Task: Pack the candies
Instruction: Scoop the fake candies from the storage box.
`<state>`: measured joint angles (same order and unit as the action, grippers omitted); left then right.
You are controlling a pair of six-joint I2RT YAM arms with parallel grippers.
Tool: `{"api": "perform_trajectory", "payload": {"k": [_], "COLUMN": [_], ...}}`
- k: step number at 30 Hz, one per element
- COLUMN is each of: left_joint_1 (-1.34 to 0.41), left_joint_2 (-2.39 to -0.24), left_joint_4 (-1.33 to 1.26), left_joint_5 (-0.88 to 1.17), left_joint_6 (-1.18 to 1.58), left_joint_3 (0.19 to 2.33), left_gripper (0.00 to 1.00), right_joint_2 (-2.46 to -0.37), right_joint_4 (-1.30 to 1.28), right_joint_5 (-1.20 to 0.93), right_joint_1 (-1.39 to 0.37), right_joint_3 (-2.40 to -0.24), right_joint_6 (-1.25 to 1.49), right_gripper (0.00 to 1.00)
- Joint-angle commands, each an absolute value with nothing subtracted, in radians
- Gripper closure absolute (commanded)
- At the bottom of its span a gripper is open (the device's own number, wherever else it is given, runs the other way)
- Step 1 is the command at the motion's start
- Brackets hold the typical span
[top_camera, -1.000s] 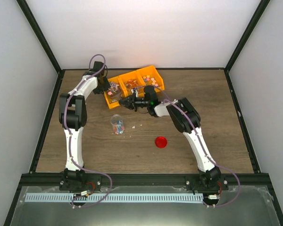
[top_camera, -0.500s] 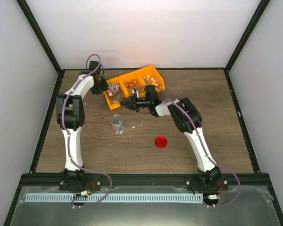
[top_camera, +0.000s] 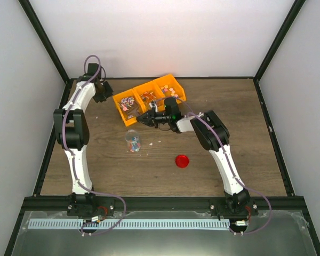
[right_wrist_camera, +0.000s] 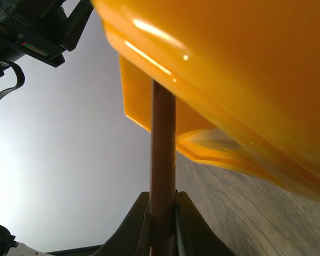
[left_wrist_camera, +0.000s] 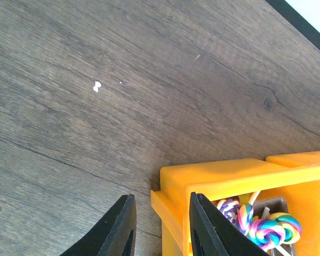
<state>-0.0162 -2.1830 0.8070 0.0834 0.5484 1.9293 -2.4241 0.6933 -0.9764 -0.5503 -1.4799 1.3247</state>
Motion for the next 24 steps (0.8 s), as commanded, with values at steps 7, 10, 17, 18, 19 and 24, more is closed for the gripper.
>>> {"api": "perform_trajectory", "payload": {"k": [7, 10, 17, 18, 19, 24], "left_joint_1": [-0.018, -0.019, -0.018, -0.018, -0.018, -0.018], "left_joint_2": [-2.154, -2.156, -2.158, -2.158, -2.158, -2.16], "left_joint_4": [0.802, 0.799, 0.793, 0.794, 0.793, 0.793], "left_joint_5": [0.094, 0.098, 0.1, 0.1, 0.101, 0.101], "left_joint_6": [0.555, 0.554, 0.555, 0.555, 0.554, 0.553], "left_joint_3": [1.909, 1.902, 1.903, 1.903, 1.904, 1.898], "left_gripper": [0.7, 0.7, 0.7, 0.7, 0.7, 0.7], "right_joint_2": [-2.396, -2.402, -2.408, -2.41, -2.41, -2.41], "right_joint_4": [0.971, 1.013, 1.096, 1.105, 1.111, 1.136], "right_joint_5": [-1.006, -1.008, -1.006, -1.006, -1.007, -1.012], "right_joint_1": [-0.511, -0.499, -0.485, -0.483, -0.481, -0.477], "right_joint_3": [-1.376, -1.375, -1.383, -1.386, -1.389, -1.393], "right_joint_6": [1.482, 1.509, 1.565, 1.572, 1.575, 1.594], "right_gripper": [0.99, 0.99, 0.99, 0.99, 0.99, 0.99]}}
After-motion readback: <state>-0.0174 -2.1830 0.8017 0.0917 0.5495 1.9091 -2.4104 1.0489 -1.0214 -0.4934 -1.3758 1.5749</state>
